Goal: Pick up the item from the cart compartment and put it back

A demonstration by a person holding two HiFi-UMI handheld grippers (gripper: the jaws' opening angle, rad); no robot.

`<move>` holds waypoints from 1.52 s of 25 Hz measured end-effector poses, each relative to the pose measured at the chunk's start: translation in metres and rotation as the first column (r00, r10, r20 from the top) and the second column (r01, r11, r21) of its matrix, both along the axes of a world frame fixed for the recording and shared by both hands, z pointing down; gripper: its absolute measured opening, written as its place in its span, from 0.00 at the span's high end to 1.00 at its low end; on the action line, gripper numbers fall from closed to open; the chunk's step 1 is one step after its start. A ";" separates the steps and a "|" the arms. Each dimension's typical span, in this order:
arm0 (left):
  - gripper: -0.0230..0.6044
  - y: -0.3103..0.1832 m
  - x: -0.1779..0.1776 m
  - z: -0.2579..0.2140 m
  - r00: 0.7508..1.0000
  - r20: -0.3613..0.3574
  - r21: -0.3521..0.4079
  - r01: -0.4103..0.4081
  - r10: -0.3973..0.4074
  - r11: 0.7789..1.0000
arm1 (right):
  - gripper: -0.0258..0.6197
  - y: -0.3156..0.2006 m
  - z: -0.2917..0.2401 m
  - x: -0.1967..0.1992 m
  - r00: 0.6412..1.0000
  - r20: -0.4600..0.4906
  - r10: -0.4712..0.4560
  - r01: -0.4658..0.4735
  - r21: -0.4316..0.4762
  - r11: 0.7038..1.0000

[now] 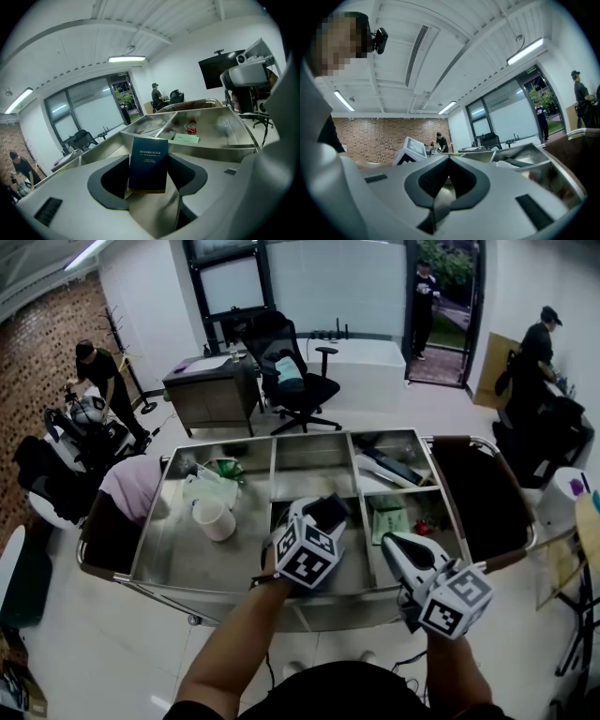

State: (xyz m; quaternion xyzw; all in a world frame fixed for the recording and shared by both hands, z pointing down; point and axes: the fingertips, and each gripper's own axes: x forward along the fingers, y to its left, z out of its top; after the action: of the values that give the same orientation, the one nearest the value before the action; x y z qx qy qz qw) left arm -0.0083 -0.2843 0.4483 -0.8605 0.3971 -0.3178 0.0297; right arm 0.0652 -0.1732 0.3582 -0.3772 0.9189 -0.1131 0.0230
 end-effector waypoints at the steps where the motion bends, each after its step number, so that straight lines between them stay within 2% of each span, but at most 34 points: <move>1: 0.56 -0.001 0.000 0.003 1.000 0.006 -0.007 0.003 -0.003 1.000 | 0.93 0.000 0.000 0.000 1.000 0.001 -0.001 0.001 0.001 1.000; 7: 0.55 -0.003 0.002 0.006 1.000 -0.010 -0.011 -0.004 0.004 1.000 | 0.93 0.000 0.002 0.003 1.000 0.000 0.005 -0.005 -0.006 1.000; 10: 0.45 -0.002 0.004 0.003 0.999 -0.031 -0.012 -0.012 0.012 1.000 | 0.93 0.000 0.002 0.004 1.000 -0.001 0.008 -0.008 -0.009 1.000; 19: 0.45 0.000 0.000 -0.008 0.997 -0.073 0.019 -0.007 0.008 1.000 | 0.93 0.000 0.003 0.002 1.000 -0.006 0.000 0.000 -0.004 1.000; 23: 0.45 0.004 -0.004 -0.023 0.989 -0.145 0.053 0.019 -0.011 0.998 | 0.93 0.002 0.002 0.000 1.000 -0.011 -0.005 0.005 -0.004 1.000; 24: 0.49 0.005 -0.007 -0.031 0.983 -0.183 0.070 0.042 -0.028 0.997 | 0.93 0.003 0.002 0.000 1.000 -0.012 -0.005 0.005 -0.004 1.000; 26: 0.94 0.006 -0.017 -0.045 0.954 -0.288 0.082 0.108 -0.080 0.991 | 0.93 0.004 0.001 0.000 1.000 -0.015 -0.006 0.005 -0.005 1.000; 28: 0.96 0.005 -0.028 -0.055 0.911 -0.391 0.049 0.163 -0.131 0.985 | 0.93 0.004 0.001 -0.001 1.000 -0.017 -0.008 0.007 -0.005 1.000; 30: 0.96 0.005 -0.037 -0.061 0.883 -0.440 0.031 0.195 -0.162 0.980 | 0.93 0.005 0.002 -0.002 1.000 -0.020 -0.010 0.010 -0.005 1.000; 38: 0.96 0.006 -0.049 -0.066 0.883 -0.430 0.047 0.231 -0.189 0.972 | 0.93 0.006 0.002 -0.008 1.000 -0.018 -0.024 0.024 -0.001 1.000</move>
State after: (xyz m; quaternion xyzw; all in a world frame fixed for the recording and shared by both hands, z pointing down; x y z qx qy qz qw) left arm -0.0576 -0.2782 0.3824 -0.8583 0.4998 -0.1054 -0.0498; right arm 0.0568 -0.1676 0.3599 -0.3672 0.9235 -0.1101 0.0133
